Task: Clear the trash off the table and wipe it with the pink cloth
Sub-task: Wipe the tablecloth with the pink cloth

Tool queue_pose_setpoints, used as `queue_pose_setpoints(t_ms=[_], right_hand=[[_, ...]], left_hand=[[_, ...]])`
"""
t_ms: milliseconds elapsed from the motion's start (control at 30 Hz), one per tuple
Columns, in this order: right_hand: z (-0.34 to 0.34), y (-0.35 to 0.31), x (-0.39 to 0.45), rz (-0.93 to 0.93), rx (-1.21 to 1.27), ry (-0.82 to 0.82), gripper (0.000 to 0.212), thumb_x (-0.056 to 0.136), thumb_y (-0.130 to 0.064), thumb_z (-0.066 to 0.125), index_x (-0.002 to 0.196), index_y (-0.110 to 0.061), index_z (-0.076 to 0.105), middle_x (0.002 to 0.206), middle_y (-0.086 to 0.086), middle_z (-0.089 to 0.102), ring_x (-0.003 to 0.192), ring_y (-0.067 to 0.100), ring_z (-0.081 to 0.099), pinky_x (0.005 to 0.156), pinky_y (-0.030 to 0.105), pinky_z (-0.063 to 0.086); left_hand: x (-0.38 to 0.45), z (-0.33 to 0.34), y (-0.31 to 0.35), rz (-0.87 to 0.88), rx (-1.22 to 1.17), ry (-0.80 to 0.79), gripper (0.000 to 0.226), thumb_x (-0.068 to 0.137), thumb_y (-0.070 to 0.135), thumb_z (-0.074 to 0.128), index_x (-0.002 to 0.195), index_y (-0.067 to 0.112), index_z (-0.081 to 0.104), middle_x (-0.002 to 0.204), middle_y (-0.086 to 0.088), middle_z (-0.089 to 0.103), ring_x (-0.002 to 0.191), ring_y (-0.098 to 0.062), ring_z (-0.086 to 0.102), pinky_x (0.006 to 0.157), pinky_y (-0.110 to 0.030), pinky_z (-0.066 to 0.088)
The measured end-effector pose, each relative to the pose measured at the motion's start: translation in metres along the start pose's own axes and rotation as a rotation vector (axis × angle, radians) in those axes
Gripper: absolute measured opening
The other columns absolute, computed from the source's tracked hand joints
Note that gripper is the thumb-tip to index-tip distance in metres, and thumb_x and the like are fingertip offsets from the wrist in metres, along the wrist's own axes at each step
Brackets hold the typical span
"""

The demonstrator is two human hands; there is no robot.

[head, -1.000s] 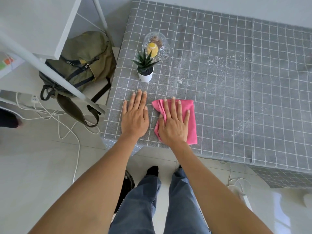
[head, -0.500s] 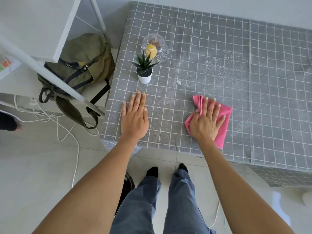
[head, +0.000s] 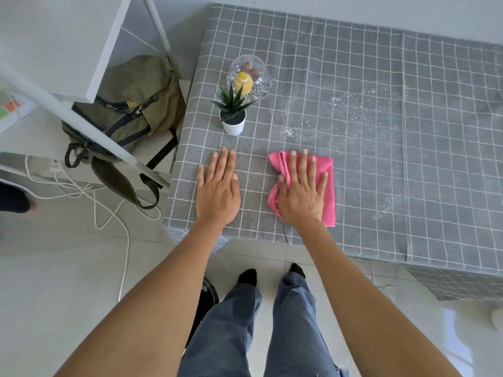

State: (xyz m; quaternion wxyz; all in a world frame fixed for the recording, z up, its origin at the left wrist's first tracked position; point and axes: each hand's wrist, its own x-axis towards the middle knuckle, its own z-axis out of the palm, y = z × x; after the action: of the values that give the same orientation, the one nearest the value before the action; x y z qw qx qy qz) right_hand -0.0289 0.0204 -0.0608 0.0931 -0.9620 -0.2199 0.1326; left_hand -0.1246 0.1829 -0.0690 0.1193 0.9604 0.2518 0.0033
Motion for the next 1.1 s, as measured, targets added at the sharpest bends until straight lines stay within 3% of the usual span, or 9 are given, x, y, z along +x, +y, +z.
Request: queue_pose_setpoints(t_ms=[133, 300, 500, 667, 900, 1100], right_hand=[[-0.012, 0.032, 0.003, 0.123, 0.010, 0.019, 0.059, 0.100, -0.046, 0.007, 0.151, -0.026, -0.016, 0.159, 0.000, -0.020, 0.146, 0.020, -0.020, 0.116, 0.050, -0.014], [-0.011, 0.018, 0.000, 0.185, 0.032, 0.020, 0.060, 0.100, -0.047, 0.009, 0.150, -0.026, -0.017, 0.159, 0.002, -0.021, 0.146, 0.022, -0.020, 0.116, 0.051, -0.015], [0.005, -0.029, -0.009, -0.021, 0.008, -0.014, 0.061, 0.098, -0.049, 0.003, 0.148, -0.025, -0.024, 0.155, 0.003, -0.029, 0.142, 0.021, -0.028, 0.111, 0.048, -0.022], [0.004, -0.019, -0.005, -0.034, -0.016, -0.023, 0.061, 0.098, -0.049, 0.004, 0.150, -0.026, -0.017, 0.159, 0.001, -0.022, 0.145, 0.021, -0.022, 0.111, 0.047, -0.022], [-0.015, 0.041, 0.005, 0.203, 0.020, 0.019, 0.059, 0.100, -0.047, 0.009, 0.151, -0.028, -0.015, 0.160, 0.001, -0.018, 0.146, 0.021, -0.020, 0.114, 0.050, -0.017], [-0.011, 0.021, 0.004, 0.224, 0.031, 0.026, 0.060, 0.099, -0.048, 0.008, 0.151, -0.029, -0.015, 0.159, 0.003, -0.020, 0.145, 0.021, -0.021, 0.114, 0.052, -0.016]], left_hand=[[0.001, 0.000, -0.001, 0.000, -0.008, 0.000, 0.053, 0.101, 0.032, 0.007, 0.153, 0.024, -0.001, 0.161, 0.005, -0.002, 0.148, -0.013, -0.004, 0.121, -0.042, 0.001], [0.000, 0.001, 0.000, -0.008, 0.006, 0.007, 0.054, 0.099, 0.033, 0.003, 0.153, 0.024, -0.001, 0.161, 0.005, -0.001, 0.149, -0.013, -0.003, 0.121, -0.043, 0.001], [0.000, 0.000, 0.001, -0.010, 0.010, 0.013, 0.055, 0.098, 0.034, 0.004, 0.153, 0.024, 0.000, 0.161, 0.005, 0.000, 0.149, -0.014, -0.002, 0.121, -0.043, 0.001], [0.000, 0.001, -0.001, -0.004, 0.012, 0.008, 0.055, 0.099, 0.034, 0.003, 0.153, 0.023, -0.001, 0.161, 0.005, -0.001, 0.149, -0.014, -0.003, 0.121, -0.043, 0.000], [0.001, 0.001, -0.001, 0.004, 0.000, 0.003, 0.055, 0.099, 0.034, 0.003, 0.153, 0.023, -0.001, 0.161, 0.005, -0.002, 0.148, -0.014, -0.005, 0.121, -0.043, 0.000], [0.001, 0.002, -0.001, -0.004, 0.003, 0.010, 0.054, 0.101, 0.032, 0.008, 0.153, 0.023, -0.002, 0.161, 0.005, -0.002, 0.149, -0.014, -0.004, 0.121, -0.045, 0.002]])
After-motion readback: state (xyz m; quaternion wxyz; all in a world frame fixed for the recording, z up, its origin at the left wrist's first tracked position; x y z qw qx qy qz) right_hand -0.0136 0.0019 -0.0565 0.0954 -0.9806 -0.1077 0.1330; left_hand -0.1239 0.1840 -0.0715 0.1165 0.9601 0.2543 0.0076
